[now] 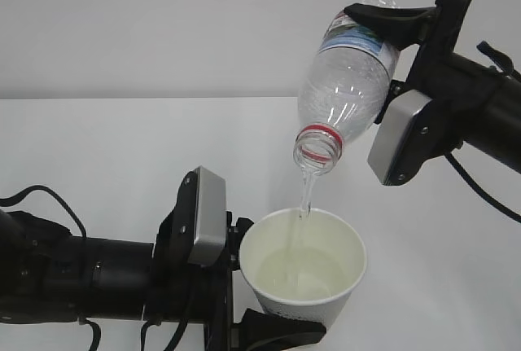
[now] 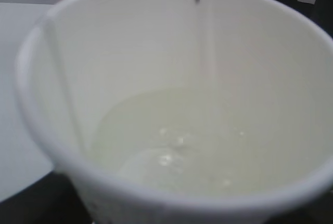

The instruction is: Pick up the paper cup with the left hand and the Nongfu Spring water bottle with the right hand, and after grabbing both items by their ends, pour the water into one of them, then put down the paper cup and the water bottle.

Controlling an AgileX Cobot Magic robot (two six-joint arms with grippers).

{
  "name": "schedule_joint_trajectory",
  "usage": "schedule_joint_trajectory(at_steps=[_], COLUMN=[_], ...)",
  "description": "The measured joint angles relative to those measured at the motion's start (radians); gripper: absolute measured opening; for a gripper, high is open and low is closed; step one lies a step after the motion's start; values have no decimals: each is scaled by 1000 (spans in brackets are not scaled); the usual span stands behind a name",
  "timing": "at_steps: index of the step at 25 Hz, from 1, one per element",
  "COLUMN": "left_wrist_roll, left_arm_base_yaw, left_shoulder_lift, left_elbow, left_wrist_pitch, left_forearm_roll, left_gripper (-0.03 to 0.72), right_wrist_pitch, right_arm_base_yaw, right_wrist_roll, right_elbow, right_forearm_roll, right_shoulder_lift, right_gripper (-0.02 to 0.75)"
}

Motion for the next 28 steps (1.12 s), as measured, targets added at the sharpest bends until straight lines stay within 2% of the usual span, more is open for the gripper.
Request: schedule_joint_trajectory(at_steps=[28], left_wrist_roll=[0], left_arm_base_yaw=[0], left_shoulder_lift=[0], left_elbow=[0], left_wrist_pitch=[-3], left_forearm_roll=[0], left_gripper=[570], right_wrist_pitch=[0], right_arm_base_yaw=[0], right_wrist_roll=[-2], right_elbow=[0], right_forearm_roll=[0], right_shoulder_lift=[0], right_gripper=[483])
